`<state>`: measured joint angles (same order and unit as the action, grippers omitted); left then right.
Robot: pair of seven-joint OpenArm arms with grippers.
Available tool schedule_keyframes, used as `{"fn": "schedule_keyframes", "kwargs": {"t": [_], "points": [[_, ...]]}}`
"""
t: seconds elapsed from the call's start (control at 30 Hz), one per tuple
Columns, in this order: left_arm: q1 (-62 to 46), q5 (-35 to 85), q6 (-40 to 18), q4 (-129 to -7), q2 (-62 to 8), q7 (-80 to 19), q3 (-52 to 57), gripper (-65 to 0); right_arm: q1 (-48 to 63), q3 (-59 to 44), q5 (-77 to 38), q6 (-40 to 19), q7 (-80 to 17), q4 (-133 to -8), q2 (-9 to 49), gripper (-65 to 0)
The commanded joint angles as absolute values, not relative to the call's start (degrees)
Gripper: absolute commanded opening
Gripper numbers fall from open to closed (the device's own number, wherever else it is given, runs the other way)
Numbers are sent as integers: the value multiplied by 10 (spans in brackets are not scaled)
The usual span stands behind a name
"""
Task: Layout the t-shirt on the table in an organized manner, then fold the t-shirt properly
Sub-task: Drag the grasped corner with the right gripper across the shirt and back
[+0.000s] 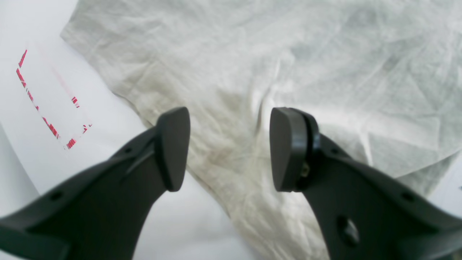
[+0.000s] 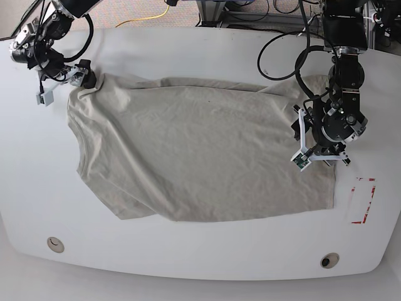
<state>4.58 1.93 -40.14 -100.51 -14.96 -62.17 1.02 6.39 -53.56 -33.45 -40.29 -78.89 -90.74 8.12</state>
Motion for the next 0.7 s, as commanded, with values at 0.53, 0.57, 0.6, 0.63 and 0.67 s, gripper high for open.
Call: {"fn": "schedule_keyframes", "kwargs": {"t": [0.53, 0.57, 0.6, 0.63, 0.67], "points": [[56, 21, -400, -1014, -155, -618, 15, -332, 50, -535, -331, -400, -800, -931, 85, -642], [56, 21, -400, -1015, -155, -618, 15, -332, 48, -535, -331, -400, -800, -939, 85, -642], [56, 21, -400, -1016, -155, -618, 15, -332, 44, -535, -332, -400, -800, -947, 85, -642], [56, 21, -400, -1016, -155, -618, 15, -332, 40, -535, -332, -400, -800, -953, 84, -642], [56, 21, -400, -1016, -155, -618, 15, -332, 32, -534, -332, -400, -800, -960, 80, -642]]}}
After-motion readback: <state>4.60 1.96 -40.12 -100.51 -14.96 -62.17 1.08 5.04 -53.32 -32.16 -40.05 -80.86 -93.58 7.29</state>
